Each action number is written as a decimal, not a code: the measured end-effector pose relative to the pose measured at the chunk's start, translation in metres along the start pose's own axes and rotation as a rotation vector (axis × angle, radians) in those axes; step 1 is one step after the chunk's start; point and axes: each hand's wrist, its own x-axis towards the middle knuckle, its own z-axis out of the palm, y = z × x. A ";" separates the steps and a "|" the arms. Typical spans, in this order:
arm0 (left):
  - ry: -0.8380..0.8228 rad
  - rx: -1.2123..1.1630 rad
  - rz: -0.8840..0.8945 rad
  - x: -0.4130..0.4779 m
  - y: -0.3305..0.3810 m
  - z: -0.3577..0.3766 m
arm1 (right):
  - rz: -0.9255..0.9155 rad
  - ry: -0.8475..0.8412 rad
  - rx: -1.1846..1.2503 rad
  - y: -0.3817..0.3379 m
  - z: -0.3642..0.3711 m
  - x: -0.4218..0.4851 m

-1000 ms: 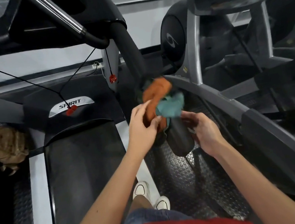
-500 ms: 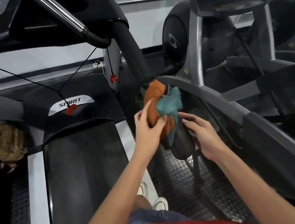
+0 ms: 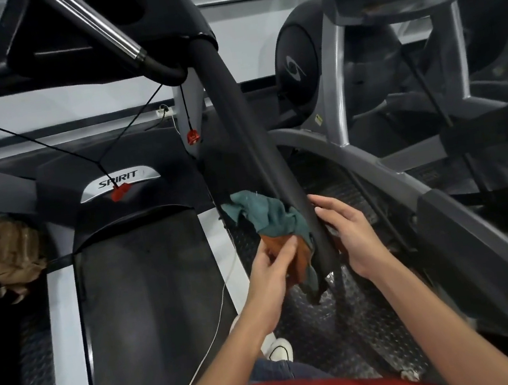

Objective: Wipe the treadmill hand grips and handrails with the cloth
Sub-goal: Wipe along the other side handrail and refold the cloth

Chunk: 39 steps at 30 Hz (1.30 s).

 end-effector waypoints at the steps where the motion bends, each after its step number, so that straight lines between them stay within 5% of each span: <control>1: 0.004 0.061 0.054 0.000 0.002 0.002 | 0.002 0.003 0.000 0.000 0.000 0.000; 7: 0.154 0.075 0.173 0.036 0.037 0.009 | 0.003 0.016 -0.008 -0.003 0.002 0.000; 12: 0.189 -0.056 -0.077 0.048 0.054 -0.004 | 0.028 0.029 0.003 -0.005 0.002 -0.002; 16: 0.101 0.127 -0.018 0.026 0.047 -0.006 | 0.047 0.027 0.177 -0.004 -0.006 -0.001; 20: -0.015 0.579 0.130 0.019 0.057 -0.001 | -0.046 0.046 0.302 -0.020 -0.015 0.004; 24: -0.162 0.873 0.145 0.005 0.062 -0.002 | -0.225 -0.071 -0.021 -0.041 -0.017 0.004; 29: -0.114 0.922 0.312 0.008 0.050 -0.009 | -0.496 -0.269 -0.857 -0.048 -0.029 -0.005; 32: -0.161 0.840 0.328 0.012 0.050 -0.018 | -0.593 -0.405 -1.033 -0.048 -0.028 -0.002; 35: -0.157 0.829 0.346 0.017 0.053 -0.023 | -0.413 -0.570 -1.006 -0.051 -0.019 0.010; 39: -0.110 0.798 0.420 0.028 0.062 -0.022 | -0.389 -0.561 -0.933 -0.060 -0.013 0.022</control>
